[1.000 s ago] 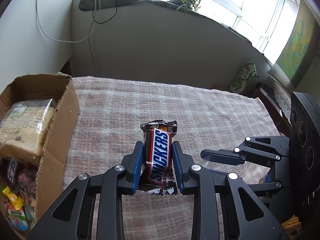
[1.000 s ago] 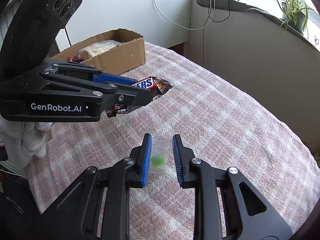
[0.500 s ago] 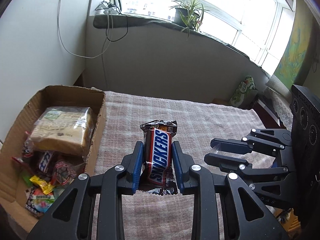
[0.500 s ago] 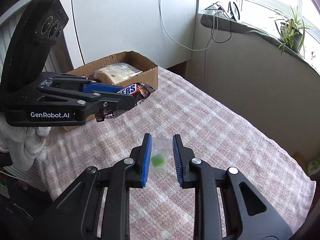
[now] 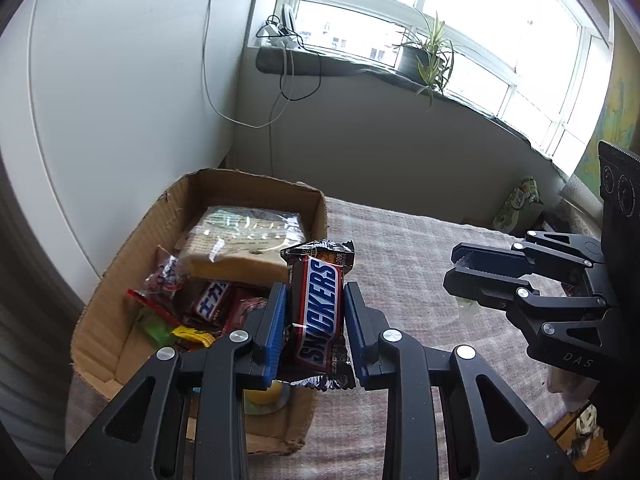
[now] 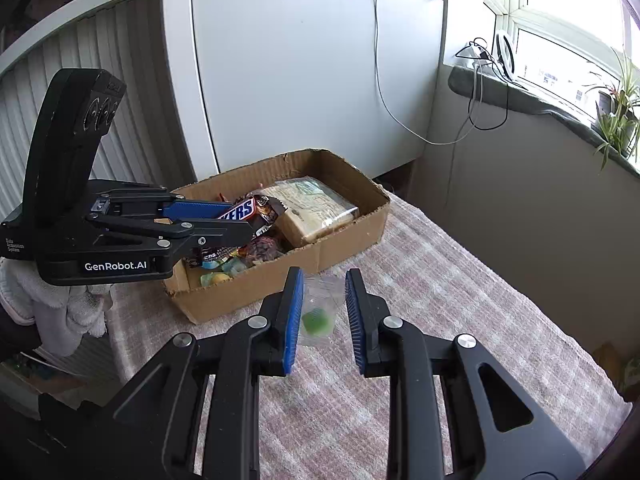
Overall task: Organize snacks
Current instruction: 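Lift the Snickers bar with the left gripper and carry it over the box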
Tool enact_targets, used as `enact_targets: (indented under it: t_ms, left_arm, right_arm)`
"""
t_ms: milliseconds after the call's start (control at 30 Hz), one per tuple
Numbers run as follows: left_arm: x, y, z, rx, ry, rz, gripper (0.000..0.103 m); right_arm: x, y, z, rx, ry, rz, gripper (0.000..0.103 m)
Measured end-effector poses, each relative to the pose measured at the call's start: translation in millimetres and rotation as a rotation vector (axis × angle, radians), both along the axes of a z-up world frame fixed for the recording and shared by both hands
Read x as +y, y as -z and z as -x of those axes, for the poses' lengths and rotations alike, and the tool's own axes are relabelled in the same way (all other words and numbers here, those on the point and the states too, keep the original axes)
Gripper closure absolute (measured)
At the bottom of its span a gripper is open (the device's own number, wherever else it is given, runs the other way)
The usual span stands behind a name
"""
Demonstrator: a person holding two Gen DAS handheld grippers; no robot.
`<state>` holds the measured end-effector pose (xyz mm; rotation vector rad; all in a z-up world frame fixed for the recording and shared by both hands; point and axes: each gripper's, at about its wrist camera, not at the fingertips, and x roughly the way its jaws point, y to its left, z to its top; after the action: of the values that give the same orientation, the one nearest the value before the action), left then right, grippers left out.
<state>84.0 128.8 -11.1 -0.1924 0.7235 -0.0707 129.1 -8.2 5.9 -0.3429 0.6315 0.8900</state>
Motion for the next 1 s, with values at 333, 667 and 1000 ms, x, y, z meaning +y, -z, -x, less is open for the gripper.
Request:
enact_targets:
  t_ms: [333, 667, 1000]
  left_arm:
    - [42.3, 6.3, 17.0, 0.017, -0.073, -0.017, 0.076]
    - [61.9, 11.4, 24.7, 0.033, -0.114, -0.036, 0.076]
    - [69.0, 14.3, 24.6, 0.043, -0.13, -0.053, 0.076]
  right_arm:
    - [55.5, -0.3, -2.9, 0.032, -0.064, 0.011, 0.08]
    - [93.0, 9.8, -3.1, 0.063, -0.116, 0.03, 0.08]
    - [111.3, 21.4, -0.8, 0.09, -0.147, 0.051, 0.08]
